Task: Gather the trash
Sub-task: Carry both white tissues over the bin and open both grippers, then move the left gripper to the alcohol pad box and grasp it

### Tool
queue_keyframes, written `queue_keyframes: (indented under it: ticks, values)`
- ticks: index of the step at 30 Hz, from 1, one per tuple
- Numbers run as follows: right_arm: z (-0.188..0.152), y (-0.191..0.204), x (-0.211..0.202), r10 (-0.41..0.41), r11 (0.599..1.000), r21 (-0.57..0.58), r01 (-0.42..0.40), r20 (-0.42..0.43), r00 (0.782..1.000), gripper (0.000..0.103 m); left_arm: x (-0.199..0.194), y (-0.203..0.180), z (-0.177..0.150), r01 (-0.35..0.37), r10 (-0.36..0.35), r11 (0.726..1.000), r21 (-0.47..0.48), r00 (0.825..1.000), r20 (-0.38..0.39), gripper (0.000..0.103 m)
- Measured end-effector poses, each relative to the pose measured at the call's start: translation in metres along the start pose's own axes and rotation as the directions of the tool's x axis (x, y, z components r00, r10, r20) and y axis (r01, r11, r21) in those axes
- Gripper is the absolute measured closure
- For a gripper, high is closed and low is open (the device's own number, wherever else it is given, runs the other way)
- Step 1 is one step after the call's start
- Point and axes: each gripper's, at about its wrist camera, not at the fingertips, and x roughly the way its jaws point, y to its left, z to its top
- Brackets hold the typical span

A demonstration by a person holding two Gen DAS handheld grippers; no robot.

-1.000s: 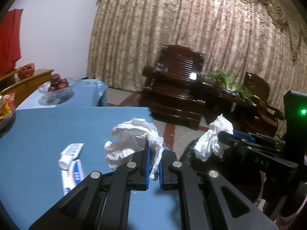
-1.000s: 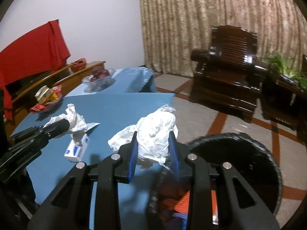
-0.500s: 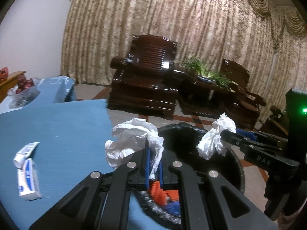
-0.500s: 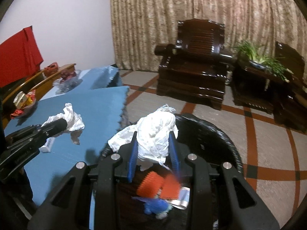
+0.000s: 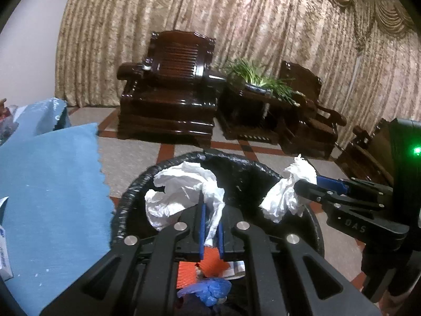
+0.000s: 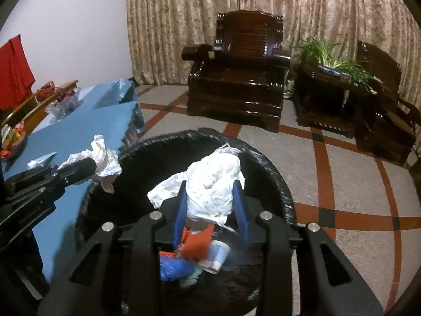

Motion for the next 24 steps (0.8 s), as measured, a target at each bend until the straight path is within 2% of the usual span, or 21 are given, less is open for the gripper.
queue_keyframes:
  ticks: [3,4,5,7,9,11,12,14,17,21,24]
  values:
    - [-0.007,-0.005,0.006,-0.026,1.0,-0.004,0.026,-0.014,1.0,0.063,0.008,-0.001,-0.002,0.014,-0.014,1.0,0.001,1.0,-0.016,0.093]
    - [-0.008,-0.006,0.007,-0.029,1.0,-0.002,0.029,-0.016,0.999,0.061,0.009,0.0,-0.003,0.018,-0.018,1.0,-0.003,1.0,-0.019,0.086]
    - [-0.01,-0.008,0.009,-0.036,0.999,0.0,0.036,-0.019,0.999,0.056,0.01,0.0,-0.002,0.018,-0.018,1.0,-0.005,1.0,-0.022,0.078]
    - [-0.012,-0.01,0.01,-0.049,0.999,0.005,0.049,-0.019,0.999,0.047,0.011,0.002,-0.004,0.019,-0.019,1.0,-0.014,1.0,-0.023,0.069]
    - [-0.014,-0.011,0.011,-0.061,0.998,0.006,0.062,-0.019,0.998,0.027,0.009,0.004,-0.005,0.015,-0.016,1.0,-0.018,1.0,-0.021,0.062]
    - [-0.014,-0.009,0.009,-0.074,0.997,0.002,0.074,-0.009,0.997,0.02,0.007,0.003,-0.004,0.007,-0.007,1.0,-0.024,1.0,-0.015,0.052]
    - [-0.014,-0.008,0.009,-0.075,0.997,0.001,0.075,-0.006,0.997,0.013,0.003,0.006,-0.004,-0.001,0.001,1.0,-0.027,1.0,-0.009,0.049]
    - [-0.013,-0.005,0.007,-0.075,0.997,0.002,0.075,0.002,0.997,0.011,-0.004,0.011,-0.003,-0.028,0.028,0.999,-0.031,1.0,0.004,0.033]
    - [-0.009,0.005,0.006,-0.046,0.999,0.005,0.046,0.008,0.999,0.009,-0.018,0.024,-0.002,-0.077,0.079,0.995,-0.055,0.997,0.024,0.022]
    - [-0.003,0.03,0.003,-0.003,1.0,-0.016,0.003,0.027,1.0,0.008,-0.042,0.047,-0.007,-0.16,0.164,0.984,-0.078,0.986,0.043,0.019]
    - [0.004,0.053,0.004,0.044,0.998,-0.035,-0.043,0.038,0.998,0.008,-0.06,0.067,-0.012,-0.227,0.233,0.968,-0.104,0.971,0.05,0.017]
